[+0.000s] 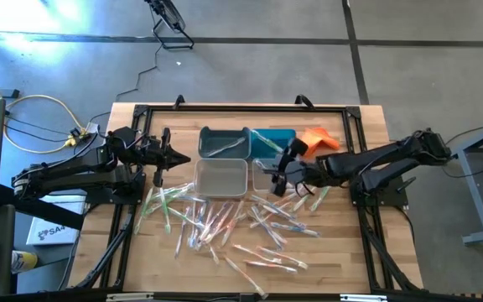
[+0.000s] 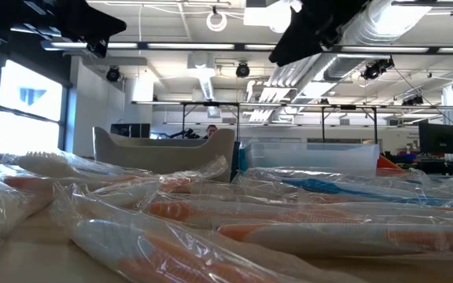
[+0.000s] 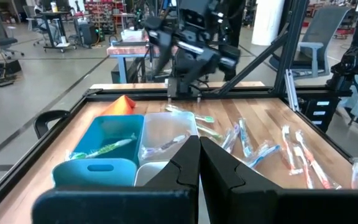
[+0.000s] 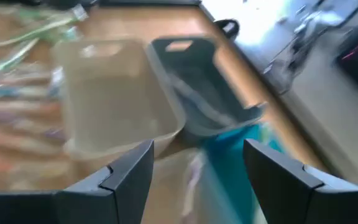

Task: Pick & Place Toothbrushes
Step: Put the blue toothbrush into the dark blue bin

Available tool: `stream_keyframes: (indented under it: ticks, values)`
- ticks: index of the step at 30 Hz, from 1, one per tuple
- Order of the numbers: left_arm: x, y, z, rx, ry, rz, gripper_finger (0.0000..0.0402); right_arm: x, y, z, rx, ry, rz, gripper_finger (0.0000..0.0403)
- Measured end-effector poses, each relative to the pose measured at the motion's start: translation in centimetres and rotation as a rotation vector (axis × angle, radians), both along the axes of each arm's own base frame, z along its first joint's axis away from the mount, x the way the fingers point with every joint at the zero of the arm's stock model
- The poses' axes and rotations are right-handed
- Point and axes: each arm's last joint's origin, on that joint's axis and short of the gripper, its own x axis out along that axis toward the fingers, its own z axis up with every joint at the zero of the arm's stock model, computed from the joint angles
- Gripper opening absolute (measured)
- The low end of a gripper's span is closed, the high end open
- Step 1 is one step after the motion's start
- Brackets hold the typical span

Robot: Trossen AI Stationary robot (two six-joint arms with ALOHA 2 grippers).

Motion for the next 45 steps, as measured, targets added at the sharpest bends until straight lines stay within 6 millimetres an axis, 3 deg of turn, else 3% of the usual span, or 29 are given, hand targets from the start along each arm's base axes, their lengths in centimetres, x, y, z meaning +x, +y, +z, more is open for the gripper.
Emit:
stream_keyframes:
  ticks: [10,20,37,45]
  values:
    - [0.0,0.0,-0.2,-0.007,0.018,-0.001,0.0003,-0.9,3.8,-0.3,0.329,0.025,0.125,0.0240]
    - [0.0,0.0,-0.4,-0.013,0.038,-0.003,0.0003,-1.8,6.2,-0.6,0.411,0.039,0.139,0.0216]
    - [0.0,0.0,-0.4,-0.020,0.038,-0.001,0.0003,-2.9,6.0,-1.5,0.453,0.136,0.024,0.0166]
    - [0.0,0.4,-0.1,0.015,0.014,0.121,0.0003,-2.4,4.2,-1.5,0.279,0.152,0.012,0.0154]
